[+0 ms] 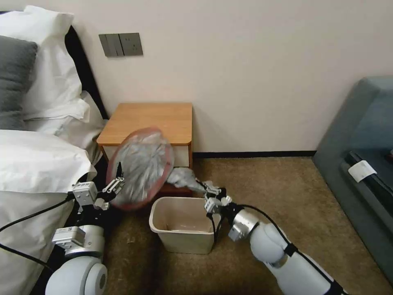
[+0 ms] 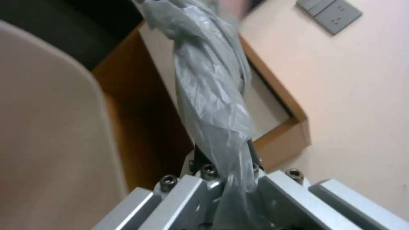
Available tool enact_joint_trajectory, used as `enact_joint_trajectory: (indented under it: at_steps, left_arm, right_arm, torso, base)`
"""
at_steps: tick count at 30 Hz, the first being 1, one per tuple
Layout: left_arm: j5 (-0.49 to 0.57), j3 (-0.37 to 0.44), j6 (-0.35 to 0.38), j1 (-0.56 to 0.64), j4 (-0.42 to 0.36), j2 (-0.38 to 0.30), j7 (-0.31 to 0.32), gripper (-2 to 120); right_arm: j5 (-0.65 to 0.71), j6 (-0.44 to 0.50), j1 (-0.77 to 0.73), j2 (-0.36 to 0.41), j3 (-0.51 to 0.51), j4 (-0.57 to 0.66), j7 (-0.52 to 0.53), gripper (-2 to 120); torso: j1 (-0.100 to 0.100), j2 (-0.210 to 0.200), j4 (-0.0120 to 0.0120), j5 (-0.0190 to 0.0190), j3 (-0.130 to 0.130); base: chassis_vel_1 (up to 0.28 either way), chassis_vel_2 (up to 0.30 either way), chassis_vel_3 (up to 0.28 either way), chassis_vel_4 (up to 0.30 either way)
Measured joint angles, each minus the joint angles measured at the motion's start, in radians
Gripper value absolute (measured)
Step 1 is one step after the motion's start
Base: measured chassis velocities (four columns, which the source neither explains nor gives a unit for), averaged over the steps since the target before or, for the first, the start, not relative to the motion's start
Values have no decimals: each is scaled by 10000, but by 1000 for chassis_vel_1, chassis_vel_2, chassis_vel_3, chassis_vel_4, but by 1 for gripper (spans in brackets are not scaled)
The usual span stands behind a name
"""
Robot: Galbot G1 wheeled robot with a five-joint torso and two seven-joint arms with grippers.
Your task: Pick up the garbage bag from the table and place it over the trash can.
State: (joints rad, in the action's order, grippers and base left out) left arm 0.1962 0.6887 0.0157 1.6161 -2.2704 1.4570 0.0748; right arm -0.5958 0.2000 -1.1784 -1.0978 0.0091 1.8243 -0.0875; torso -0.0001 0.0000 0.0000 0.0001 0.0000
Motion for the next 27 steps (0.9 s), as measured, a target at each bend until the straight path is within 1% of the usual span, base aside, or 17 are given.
enact_joint_trajectory:
  at_steps: [3,8,15,19,21,24,25,26,27]
  left_arm:
    - [-16,-8,-7,8,-13,-3,0,93]
    - [-18,-3,-29,26,-50,-31,-1,93]
    - [-98,-81,-40,37,-52,-9,-7,93]
    - [-146,-108,-54,37,-52,11,-12,93]
    - [-173,-130,-55,24,-35,30,-14,93]
    - [-200,-169,-47,12,32,-6,-18,93]
    - [-200,-169,-47,12,32,-6,-18,93]
    - [-215,-183,-40,-2,74,-31,-18,93]
    - [-248,-216,-27,-41,166,-78,-19,93]
  right_arm:
    - [-18,45,-230,66,94,13,-22,0]
    - [-6,164,-784,413,296,168,-76,0]
    - [60,245,-900,600,444,315,-310,0]
    - [365,298,-868,784,428,329,-586,0]
    - [757,367,-865,941,390,332,-778,0]
    - [1303,369,-861,1298,391,394,-962,14]
    - [1303,369,-861,1298,391,394,-962,14]
    - [1559,379,-836,1419,394,407,-1054,17]
    - [1969,371,-776,1609,399,452,-1179,24]
  torso:
    - [0,0,1,-1,0]
    - [1,0,-1,0,0]
    - [0,0,0,0,0]
    - [0,0,0,-1,0]
    - [0,0,0,1,0]
    - [0,0,-1,2,0]
    - [0,0,-1,2,0]
    - [0,0,0,1,0]
    - [0,0,0,0,0]
  base:
    - [0,0,0,0]
    - [0,0,0,0]
    - [0,0,0,0]
    - [0,0,0,0]
    - [0,0,0,0]
    - [0,0,0,0]
    - [0,0,0,0]
    - [0,0,0,0]
    - [0,0,0,0]
